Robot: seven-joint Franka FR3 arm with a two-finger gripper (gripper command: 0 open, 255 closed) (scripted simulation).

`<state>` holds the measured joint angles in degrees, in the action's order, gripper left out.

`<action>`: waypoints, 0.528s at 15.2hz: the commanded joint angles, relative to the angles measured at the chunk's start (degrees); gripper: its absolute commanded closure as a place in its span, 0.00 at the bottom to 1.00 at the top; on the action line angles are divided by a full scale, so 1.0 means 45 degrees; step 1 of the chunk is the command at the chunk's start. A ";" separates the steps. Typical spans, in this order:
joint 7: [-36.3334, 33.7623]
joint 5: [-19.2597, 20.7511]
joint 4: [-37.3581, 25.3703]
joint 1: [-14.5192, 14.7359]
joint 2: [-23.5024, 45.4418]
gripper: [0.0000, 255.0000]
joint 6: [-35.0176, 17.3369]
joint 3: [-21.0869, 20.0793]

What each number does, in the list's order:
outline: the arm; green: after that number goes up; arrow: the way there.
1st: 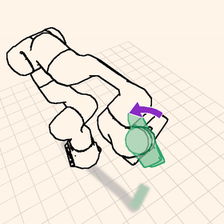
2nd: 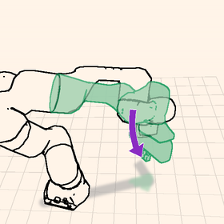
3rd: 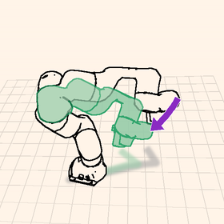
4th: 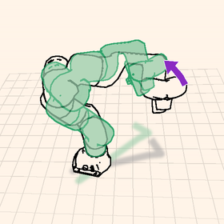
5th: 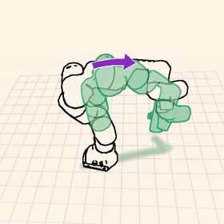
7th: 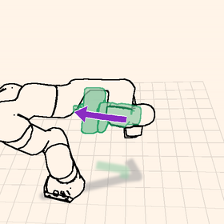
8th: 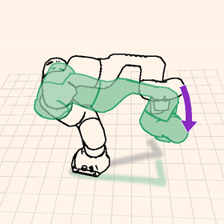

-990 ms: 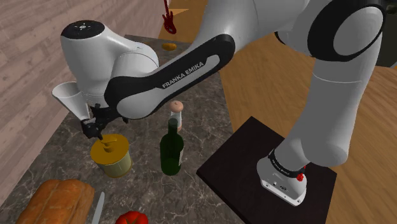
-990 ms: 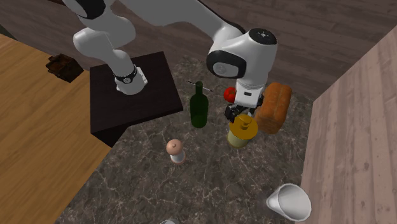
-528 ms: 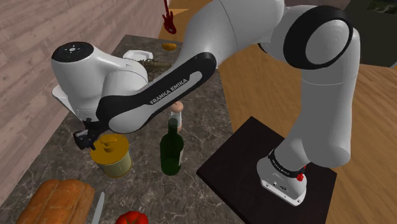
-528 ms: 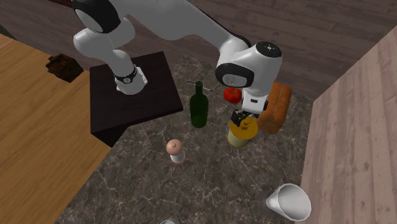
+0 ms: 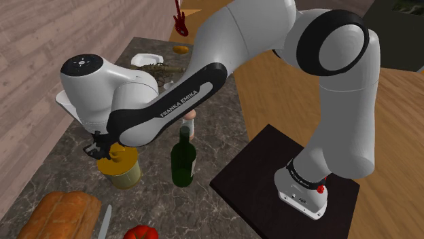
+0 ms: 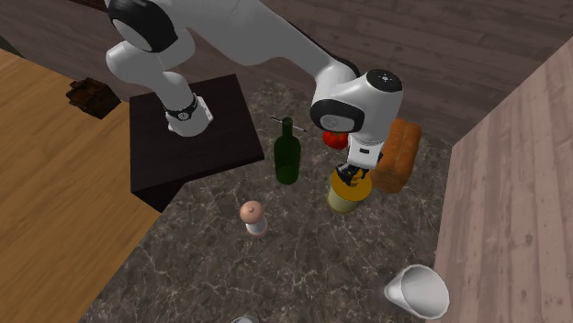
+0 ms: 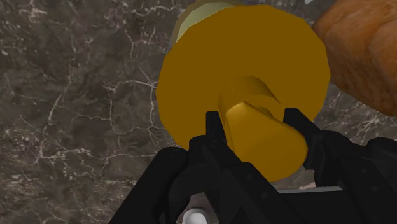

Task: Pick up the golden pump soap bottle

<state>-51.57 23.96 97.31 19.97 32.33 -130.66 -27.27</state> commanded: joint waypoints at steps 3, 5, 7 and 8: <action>-0.0005 0.0002 0.0010 0.0003 0.0003 1.00 -0.0004 0.0000; -0.0003 0.0000 0.0009 0.0002 0.0002 1.00 -0.0001 0.0000; 0.0035 -0.0058 -0.0035 -0.0015 -0.0081 1.00 0.0118 -0.0041; 0.0080 -0.0119 -0.0073 -0.0039 -0.0171 1.00 0.0239 -0.0081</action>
<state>-51.40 23.67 97.16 19.90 31.93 -130.08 -27.48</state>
